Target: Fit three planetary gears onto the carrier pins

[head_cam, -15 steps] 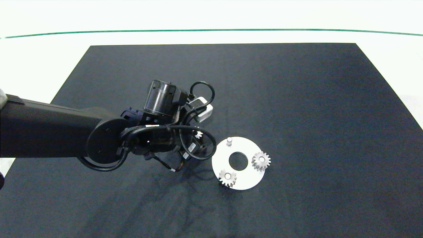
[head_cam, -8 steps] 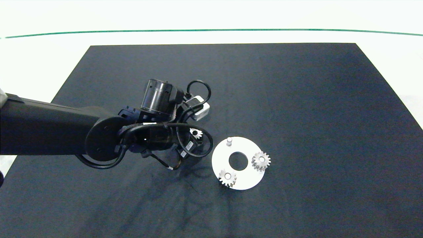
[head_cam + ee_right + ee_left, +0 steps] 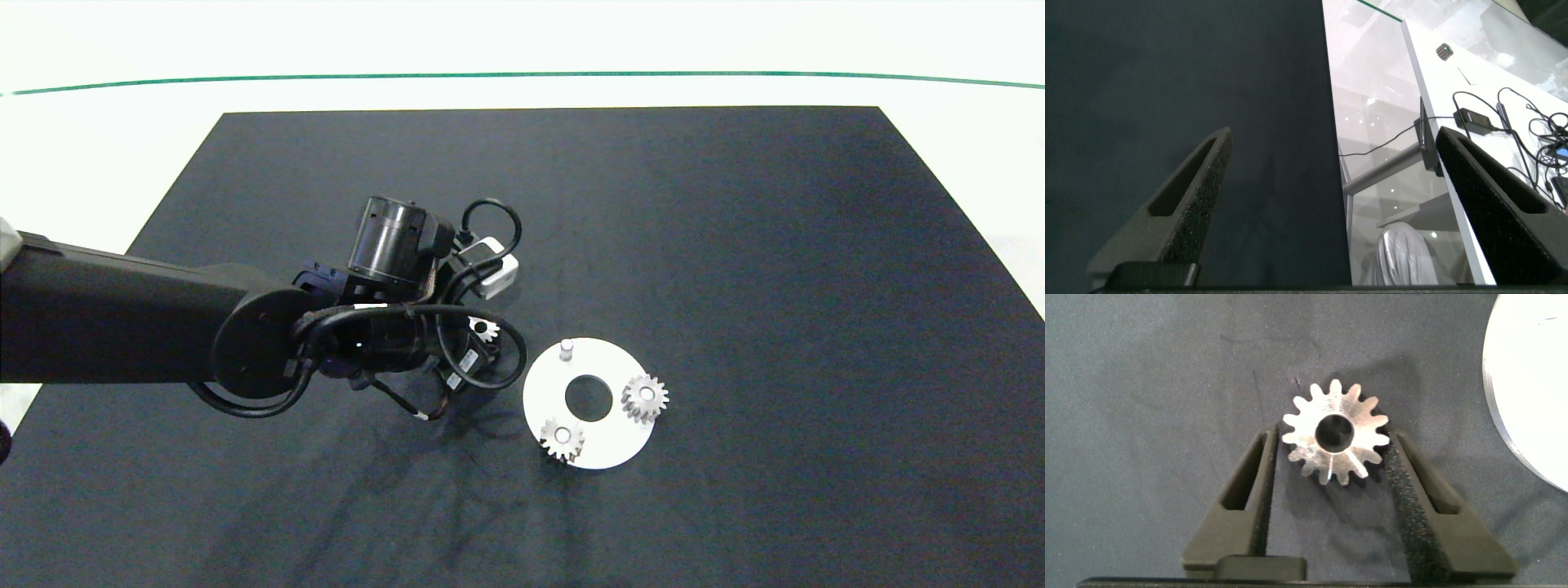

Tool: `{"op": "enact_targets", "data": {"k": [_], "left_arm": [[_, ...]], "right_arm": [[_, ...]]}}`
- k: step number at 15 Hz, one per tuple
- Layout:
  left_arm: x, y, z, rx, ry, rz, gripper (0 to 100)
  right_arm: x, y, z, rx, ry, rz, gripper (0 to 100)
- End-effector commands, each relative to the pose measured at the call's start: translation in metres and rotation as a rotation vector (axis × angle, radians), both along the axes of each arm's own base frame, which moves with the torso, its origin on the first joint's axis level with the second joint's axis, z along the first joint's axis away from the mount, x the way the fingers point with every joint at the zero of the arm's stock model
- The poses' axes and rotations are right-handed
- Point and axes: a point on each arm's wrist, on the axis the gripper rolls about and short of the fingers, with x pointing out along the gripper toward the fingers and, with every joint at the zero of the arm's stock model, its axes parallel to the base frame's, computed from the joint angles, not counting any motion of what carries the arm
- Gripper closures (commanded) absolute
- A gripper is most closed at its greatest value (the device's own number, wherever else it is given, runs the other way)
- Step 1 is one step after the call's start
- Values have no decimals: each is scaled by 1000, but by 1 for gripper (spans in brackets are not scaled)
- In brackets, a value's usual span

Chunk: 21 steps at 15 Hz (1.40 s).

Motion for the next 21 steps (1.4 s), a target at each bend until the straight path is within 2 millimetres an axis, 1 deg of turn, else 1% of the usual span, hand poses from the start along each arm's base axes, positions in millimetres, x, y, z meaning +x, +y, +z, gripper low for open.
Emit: {"op": "enact_targets", "data": {"k": [1, 6, 13, 16, 18, 19, 21], "left_arm": [[0, -1, 0, 2, -2, -2, 60], [0, -1, 0, 3, -1, -2, 69], [-2, -1, -1, 2, 7, -1, 84], [-5, 2, 3, -5, -2, -1, 84], [-10, 3, 11, -14, -15, -5, 84], [-14, 4, 15, -18, -21, -8, 84], [-26, 0, 21, -5, -2, -39, 84]], "right_arm": [[0, 0, 0, -4, 4, -2, 0], [0, 0, 0, -4, 4, -2, 0], [1, 0, -1, -5, 7, -2, 0], [1, 0, -1, -5, 7, -2, 0], [1, 0, -1, -5, 7, -2, 0], [1, 0, -1, -5, 7, -2, 0], [1, 0, -1, -6, 8, -1, 0]]}}
